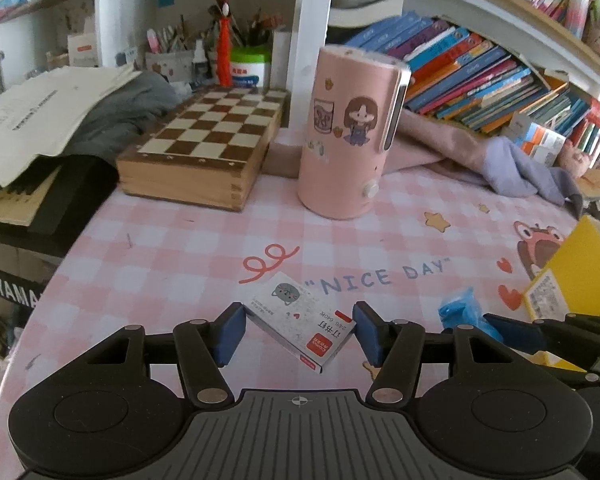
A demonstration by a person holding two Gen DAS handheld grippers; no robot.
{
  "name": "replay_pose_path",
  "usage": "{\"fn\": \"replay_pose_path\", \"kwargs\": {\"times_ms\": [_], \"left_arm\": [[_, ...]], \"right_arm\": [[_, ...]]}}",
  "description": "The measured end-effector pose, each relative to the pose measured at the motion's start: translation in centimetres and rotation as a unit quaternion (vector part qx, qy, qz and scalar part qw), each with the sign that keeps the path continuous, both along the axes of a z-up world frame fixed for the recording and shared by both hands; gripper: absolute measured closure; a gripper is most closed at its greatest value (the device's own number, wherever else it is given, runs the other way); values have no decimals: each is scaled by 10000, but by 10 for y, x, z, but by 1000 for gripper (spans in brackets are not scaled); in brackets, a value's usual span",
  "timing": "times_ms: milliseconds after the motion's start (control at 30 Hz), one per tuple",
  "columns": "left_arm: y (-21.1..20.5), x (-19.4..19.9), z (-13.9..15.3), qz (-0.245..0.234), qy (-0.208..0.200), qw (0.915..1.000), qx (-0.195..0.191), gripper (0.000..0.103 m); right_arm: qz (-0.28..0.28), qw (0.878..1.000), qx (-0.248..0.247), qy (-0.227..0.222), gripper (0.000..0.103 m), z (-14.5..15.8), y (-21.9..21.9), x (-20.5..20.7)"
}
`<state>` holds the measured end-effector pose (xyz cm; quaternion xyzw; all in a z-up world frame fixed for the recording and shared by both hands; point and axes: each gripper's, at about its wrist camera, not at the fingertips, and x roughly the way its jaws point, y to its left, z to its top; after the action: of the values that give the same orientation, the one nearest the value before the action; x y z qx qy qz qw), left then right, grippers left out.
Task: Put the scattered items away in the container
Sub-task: 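Grasp the blue bag with the right tool while the left tool grasps the white medicine box, then carry the blue bag and the medicine box over the yellow box with both tools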
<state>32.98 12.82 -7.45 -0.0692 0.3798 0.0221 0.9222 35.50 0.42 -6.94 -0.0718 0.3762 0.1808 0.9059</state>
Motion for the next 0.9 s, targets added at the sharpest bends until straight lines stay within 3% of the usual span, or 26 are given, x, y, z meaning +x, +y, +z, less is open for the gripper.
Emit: {"fn": "replay_pose_path", "kwargs": {"times_ms": [333,900], "left_arm": [[-8,-48,26,-332,-240,9990,190,45],[-22,-148,70,-673,-853,9941,66,45]], "right_arm": [[68,9996,36,-266,74,25,-16,-47],[81,9980,221,-593,74,61,-43,-142]]}}
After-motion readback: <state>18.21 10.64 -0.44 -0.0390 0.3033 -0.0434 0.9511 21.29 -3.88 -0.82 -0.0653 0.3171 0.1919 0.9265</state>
